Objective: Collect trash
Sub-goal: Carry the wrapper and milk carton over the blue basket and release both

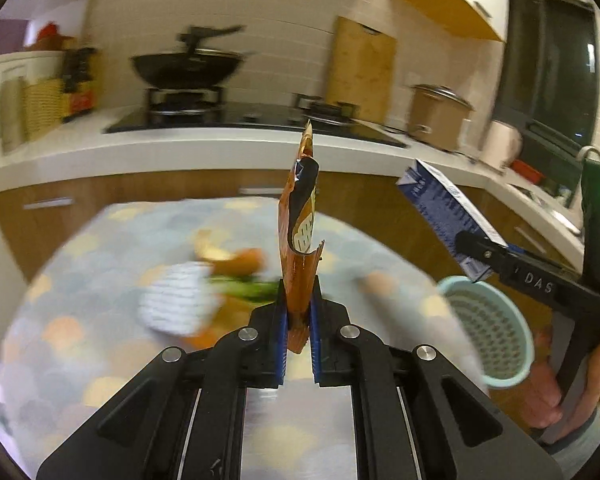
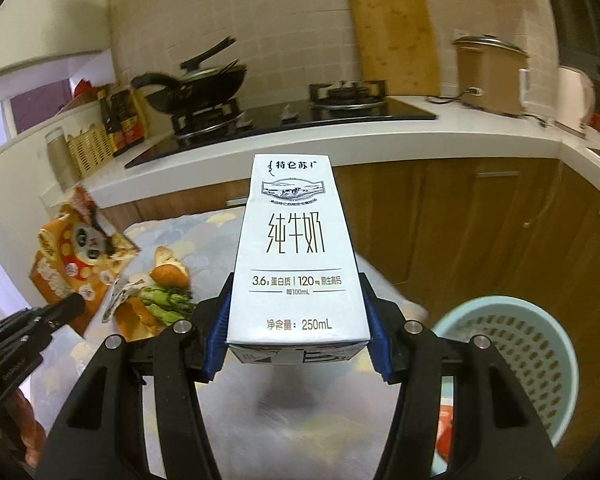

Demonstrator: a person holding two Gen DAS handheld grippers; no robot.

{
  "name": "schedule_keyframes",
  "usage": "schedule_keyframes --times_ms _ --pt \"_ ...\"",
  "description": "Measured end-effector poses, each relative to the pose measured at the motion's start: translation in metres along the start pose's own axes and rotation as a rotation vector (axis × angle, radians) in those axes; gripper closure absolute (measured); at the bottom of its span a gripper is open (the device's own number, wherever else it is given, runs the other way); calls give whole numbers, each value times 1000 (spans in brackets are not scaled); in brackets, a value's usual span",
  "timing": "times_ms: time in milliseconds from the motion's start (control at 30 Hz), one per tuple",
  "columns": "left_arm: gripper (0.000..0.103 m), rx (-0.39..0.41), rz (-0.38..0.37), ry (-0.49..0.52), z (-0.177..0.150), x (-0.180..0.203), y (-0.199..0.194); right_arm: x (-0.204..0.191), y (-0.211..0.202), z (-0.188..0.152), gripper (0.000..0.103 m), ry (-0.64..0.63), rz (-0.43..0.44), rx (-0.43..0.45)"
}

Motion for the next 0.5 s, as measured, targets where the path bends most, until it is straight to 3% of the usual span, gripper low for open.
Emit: schedule_keyframes --times_ms 300,500 --pt "96 -79 -230 47 -14 117 48 90 -57 -15 50 83 -180 18" --pt "96 -137 -323 87 -33 175 79 147 -75 -44 50 161 -289 -19"
Point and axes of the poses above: each gripper's, at about its wrist camera, not at the fingertips, and y roughly the way its jaws point, x to its right, z to its top, the point moved 2 cm from there along y, roughly the way its jaws point, and after that the axes turned 13 degrees about x, right-handed, at the moved point
